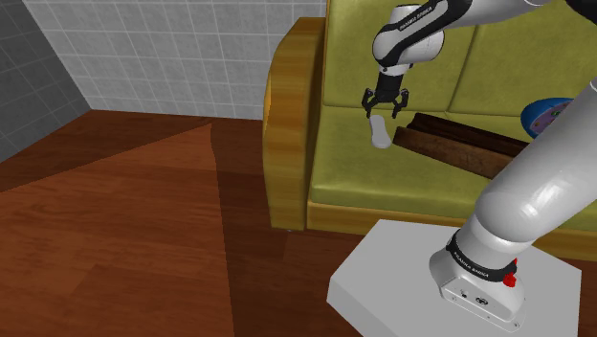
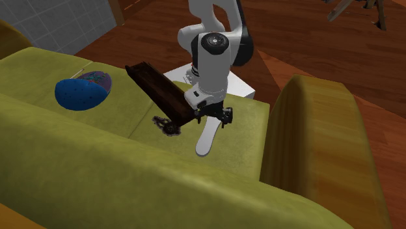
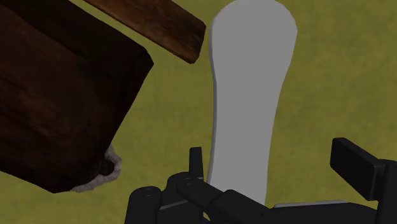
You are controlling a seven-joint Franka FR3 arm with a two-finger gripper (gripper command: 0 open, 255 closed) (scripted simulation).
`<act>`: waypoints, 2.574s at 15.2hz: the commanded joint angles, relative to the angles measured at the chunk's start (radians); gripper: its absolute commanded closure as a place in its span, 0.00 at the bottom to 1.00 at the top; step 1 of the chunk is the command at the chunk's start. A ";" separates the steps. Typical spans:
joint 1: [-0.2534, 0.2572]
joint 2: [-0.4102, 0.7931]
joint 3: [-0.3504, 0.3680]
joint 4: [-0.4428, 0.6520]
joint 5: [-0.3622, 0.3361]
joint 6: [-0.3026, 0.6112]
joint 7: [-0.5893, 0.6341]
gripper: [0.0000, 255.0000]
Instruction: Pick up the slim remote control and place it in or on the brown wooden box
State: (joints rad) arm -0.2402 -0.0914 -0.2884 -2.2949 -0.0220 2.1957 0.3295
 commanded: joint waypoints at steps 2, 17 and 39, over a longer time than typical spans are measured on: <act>-0.007 0.044 -0.010 -0.012 0.017 0.052 -0.003 0.00; -0.007 0.091 -0.011 -0.043 0.036 0.128 -0.016 1.00; -0.007 -0.011 -0.006 0.036 -0.001 -0.050 0.013 1.00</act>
State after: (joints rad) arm -0.2474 -0.0935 -0.2952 -2.2662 -0.0201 2.1624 0.3396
